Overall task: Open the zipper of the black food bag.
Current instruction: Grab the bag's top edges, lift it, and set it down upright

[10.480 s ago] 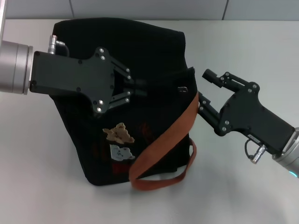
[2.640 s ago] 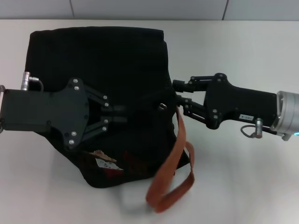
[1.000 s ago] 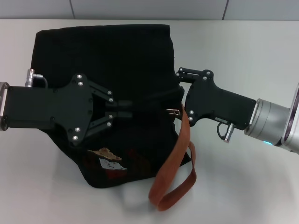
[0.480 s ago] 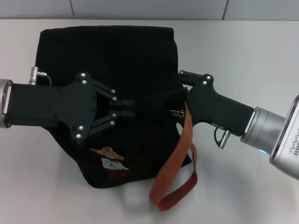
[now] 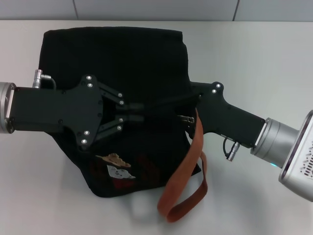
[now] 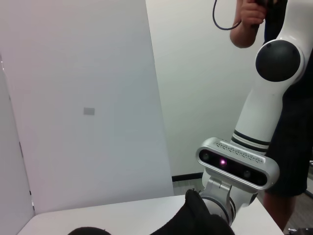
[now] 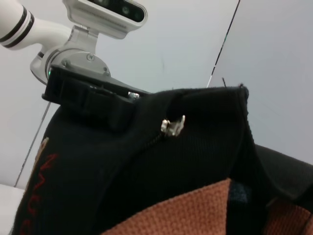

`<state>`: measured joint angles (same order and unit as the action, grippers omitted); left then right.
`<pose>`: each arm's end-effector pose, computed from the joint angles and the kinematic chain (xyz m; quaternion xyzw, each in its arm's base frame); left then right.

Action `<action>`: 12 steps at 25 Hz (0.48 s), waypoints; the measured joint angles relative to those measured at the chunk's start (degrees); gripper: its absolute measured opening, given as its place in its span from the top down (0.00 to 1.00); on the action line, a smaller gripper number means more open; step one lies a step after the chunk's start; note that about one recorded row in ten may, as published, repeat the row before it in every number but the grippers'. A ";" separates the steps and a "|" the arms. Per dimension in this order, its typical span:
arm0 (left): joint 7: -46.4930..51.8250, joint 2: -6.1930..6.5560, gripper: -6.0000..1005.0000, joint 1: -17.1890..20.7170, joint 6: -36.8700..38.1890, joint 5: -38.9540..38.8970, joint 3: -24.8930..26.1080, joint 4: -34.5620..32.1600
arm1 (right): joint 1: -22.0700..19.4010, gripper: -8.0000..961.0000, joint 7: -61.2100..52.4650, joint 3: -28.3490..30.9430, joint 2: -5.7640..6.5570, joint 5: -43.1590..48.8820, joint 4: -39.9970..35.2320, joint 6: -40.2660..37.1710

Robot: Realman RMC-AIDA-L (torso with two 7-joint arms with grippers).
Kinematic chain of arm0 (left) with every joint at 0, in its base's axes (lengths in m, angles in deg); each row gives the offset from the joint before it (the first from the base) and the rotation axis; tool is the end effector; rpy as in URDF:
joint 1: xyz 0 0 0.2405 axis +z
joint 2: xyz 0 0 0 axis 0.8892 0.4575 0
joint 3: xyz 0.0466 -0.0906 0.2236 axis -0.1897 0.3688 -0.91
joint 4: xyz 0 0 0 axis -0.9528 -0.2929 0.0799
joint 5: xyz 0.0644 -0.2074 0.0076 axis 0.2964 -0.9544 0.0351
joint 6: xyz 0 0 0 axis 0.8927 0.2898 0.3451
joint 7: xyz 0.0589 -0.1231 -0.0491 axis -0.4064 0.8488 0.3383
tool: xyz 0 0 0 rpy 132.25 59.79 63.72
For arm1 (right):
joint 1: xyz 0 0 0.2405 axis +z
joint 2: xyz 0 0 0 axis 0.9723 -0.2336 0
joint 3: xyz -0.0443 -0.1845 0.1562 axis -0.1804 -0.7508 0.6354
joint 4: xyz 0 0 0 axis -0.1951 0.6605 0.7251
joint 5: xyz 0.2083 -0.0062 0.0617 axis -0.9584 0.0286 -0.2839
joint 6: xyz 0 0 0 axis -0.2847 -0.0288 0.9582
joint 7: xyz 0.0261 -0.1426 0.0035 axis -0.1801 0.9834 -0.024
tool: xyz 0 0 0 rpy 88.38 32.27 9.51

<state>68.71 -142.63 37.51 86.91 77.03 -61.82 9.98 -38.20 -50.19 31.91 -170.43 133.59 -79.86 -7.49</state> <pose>-0.2053 0.2918 0.0430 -0.9530 0.0583 -0.2945 0.0394 0.2182 0.2898 -0.0957 -0.8850 -0.0941 0.3494 0.2929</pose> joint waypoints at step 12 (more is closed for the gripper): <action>-0.45 0.09 0.90 -0.26 -0.42 -0.03 -0.01 0.97 | -0.59 0.74 5.22 1.93 0.00 0.42 2.48 -1.43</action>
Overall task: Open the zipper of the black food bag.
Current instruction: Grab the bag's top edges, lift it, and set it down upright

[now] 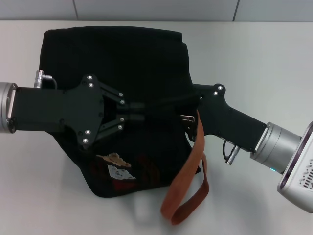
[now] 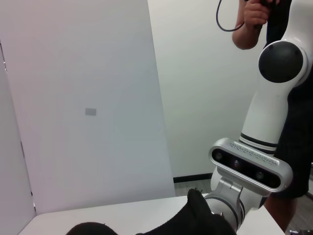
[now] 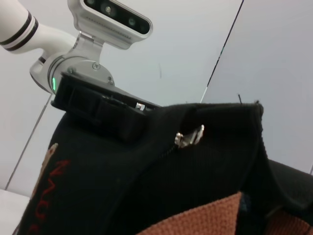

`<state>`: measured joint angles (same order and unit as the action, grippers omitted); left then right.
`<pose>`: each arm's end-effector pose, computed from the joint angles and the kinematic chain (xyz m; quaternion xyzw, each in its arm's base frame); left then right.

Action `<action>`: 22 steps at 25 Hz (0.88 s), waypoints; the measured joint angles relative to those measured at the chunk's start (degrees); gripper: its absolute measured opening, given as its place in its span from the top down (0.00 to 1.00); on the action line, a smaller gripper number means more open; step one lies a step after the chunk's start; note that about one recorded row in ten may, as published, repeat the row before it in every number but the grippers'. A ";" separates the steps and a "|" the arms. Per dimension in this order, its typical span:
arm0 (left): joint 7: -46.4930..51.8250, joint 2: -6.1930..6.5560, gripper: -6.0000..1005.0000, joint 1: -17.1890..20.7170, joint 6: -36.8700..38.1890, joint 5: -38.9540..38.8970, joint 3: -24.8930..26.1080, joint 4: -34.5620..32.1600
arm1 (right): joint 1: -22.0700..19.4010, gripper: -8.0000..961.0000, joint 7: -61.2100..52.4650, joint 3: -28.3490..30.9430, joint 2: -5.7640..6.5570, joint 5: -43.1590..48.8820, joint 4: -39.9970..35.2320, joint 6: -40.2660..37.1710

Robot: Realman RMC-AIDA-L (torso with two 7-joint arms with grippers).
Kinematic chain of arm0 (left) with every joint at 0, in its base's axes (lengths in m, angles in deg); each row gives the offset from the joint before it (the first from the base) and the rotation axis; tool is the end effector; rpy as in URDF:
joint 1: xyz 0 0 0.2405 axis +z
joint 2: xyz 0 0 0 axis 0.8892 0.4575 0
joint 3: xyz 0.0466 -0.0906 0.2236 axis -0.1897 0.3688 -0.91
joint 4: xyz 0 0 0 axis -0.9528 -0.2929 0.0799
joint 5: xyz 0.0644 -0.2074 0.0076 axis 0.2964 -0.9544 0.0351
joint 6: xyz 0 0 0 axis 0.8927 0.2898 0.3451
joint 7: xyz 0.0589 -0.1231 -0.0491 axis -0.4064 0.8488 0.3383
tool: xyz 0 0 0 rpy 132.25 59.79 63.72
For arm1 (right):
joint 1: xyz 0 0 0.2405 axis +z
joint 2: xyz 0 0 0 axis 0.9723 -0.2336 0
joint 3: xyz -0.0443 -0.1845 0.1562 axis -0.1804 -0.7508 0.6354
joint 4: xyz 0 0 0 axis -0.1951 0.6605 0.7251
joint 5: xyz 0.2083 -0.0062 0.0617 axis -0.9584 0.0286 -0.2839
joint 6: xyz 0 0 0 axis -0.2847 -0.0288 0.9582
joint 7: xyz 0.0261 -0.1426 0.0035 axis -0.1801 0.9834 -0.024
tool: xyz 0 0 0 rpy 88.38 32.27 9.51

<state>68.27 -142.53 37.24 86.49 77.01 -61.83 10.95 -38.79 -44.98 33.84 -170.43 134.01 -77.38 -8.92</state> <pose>-0.2062 0.2930 0.0413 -0.9527 0.0562 -0.2960 0.0405 0.2165 0.2816 -0.0975 -0.8742 -0.1104 0.3556 0.3117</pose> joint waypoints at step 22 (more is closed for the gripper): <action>-1.08 0.35 0.91 -0.19 -1.07 -0.03 0.00 2.15 | -0.70 0.99 0.92 -0.54 0.00 0.13 0.58 -1.59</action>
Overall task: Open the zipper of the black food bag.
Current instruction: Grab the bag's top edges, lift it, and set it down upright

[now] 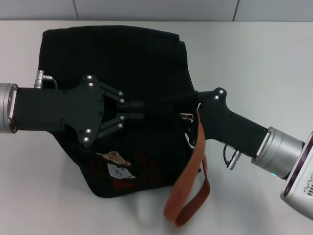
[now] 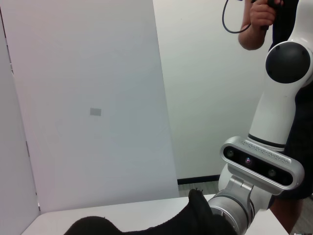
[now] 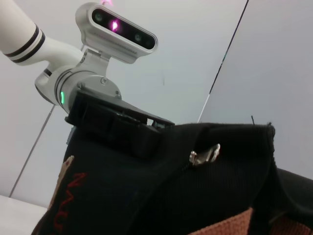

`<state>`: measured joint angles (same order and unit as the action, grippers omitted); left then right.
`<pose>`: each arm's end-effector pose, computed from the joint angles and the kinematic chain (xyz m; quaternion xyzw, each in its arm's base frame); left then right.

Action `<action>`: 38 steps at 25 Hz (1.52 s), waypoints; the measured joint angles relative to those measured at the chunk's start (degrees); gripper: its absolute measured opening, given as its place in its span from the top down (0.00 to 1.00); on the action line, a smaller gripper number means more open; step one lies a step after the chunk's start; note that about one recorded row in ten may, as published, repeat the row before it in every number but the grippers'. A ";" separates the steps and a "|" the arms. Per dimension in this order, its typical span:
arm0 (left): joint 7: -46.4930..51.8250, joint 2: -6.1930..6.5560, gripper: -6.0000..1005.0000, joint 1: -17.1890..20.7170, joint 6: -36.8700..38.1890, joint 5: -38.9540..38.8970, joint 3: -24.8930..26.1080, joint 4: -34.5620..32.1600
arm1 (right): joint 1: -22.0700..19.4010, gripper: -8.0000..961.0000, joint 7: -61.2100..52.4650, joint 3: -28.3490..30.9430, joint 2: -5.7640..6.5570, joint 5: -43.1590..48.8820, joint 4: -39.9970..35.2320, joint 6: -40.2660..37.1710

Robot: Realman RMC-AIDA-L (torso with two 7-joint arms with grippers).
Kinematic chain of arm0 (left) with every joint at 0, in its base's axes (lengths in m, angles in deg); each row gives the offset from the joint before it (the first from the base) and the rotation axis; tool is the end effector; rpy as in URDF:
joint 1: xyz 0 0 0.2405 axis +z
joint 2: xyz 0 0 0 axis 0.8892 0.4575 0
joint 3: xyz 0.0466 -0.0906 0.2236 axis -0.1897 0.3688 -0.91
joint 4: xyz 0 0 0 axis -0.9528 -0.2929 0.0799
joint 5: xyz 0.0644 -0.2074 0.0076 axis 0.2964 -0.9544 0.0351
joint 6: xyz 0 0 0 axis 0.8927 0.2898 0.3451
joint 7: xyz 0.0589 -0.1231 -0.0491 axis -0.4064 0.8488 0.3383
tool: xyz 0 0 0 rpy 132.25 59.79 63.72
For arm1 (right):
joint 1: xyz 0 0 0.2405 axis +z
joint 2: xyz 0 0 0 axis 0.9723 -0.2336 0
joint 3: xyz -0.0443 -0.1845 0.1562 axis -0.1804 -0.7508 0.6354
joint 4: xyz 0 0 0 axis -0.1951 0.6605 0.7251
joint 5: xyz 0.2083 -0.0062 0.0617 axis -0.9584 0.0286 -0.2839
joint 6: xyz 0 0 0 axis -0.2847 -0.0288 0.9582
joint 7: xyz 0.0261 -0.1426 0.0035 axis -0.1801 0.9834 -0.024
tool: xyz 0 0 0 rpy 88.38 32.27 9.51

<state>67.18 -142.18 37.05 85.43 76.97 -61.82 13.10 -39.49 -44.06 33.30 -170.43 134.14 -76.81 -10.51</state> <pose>-0.2108 0.2946 0.0383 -0.9523 0.0489 -0.2976 0.0459 0.2172 0.2743 -0.0972 -0.8712 -0.1138 0.3638 0.3092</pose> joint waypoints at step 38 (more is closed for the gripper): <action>-1.63 2.05 0.91 0.58 0.49 -8.35 10.66 4.74 | -2.00 0.97 -0.66 0.68 -0.01 -0.37 -0.82 2.83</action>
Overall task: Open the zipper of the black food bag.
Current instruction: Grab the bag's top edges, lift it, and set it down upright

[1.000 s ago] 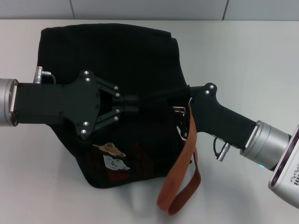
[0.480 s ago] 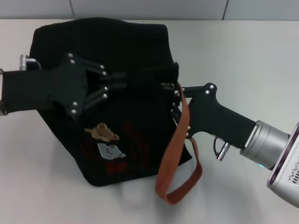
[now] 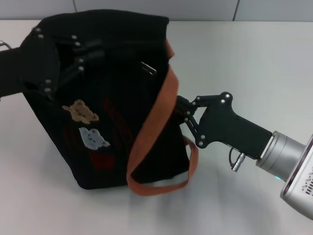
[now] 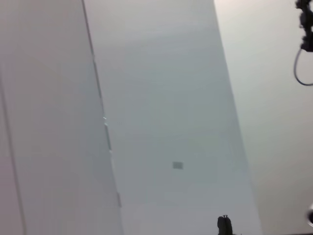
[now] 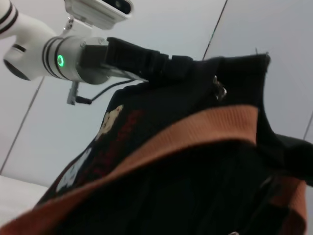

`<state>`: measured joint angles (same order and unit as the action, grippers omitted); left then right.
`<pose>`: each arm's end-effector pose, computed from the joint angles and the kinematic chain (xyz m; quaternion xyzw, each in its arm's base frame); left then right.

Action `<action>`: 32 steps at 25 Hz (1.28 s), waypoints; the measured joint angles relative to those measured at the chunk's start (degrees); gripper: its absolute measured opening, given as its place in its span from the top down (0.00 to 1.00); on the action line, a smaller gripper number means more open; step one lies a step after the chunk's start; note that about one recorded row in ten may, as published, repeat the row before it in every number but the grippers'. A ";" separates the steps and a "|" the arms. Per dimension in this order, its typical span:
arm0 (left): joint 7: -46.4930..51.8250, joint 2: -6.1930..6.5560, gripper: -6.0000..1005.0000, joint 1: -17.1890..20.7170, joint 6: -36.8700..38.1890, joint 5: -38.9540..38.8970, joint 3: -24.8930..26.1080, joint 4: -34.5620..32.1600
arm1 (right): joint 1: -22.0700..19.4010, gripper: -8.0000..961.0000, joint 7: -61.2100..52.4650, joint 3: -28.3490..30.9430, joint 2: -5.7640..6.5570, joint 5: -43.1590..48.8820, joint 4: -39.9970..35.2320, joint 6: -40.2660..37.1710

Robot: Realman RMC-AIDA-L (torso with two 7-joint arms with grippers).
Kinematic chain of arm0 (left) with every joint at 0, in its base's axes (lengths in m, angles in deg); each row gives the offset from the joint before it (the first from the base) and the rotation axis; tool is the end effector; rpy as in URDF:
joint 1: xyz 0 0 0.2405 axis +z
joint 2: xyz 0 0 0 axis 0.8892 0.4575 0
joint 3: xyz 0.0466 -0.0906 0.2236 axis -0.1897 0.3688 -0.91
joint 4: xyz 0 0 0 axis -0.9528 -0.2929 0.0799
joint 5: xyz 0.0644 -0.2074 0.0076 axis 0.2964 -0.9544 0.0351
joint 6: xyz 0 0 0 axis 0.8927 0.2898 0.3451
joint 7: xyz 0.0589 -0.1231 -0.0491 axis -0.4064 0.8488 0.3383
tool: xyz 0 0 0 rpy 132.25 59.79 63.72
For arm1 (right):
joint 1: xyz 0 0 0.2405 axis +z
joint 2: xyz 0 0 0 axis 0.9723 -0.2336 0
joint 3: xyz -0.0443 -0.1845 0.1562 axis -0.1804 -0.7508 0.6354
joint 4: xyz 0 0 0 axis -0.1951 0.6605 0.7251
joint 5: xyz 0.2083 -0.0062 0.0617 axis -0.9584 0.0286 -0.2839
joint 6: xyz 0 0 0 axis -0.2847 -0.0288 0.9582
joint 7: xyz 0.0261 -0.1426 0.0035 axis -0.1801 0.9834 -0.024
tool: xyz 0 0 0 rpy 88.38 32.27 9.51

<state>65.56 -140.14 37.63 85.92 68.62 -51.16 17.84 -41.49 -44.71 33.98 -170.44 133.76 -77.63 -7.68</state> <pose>-0.2255 0.3042 0.0818 -0.9094 0.0295 -0.3822 0.1611 0.2320 0.2737 -0.0982 -0.8790 -0.0890 0.3375 0.3248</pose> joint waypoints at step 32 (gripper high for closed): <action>-6.44 1.58 0.91 1.50 -0.47 -0.16 11.98 11.33 | -5.73 0.94 -9.19 4.21 0.21 -0.07 -4.60 -2.20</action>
<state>59.12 -138.56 39.13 85.45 68.46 -39.18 29.17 -47.22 -53.90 38.20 -170.23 133.69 -82.23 -9.88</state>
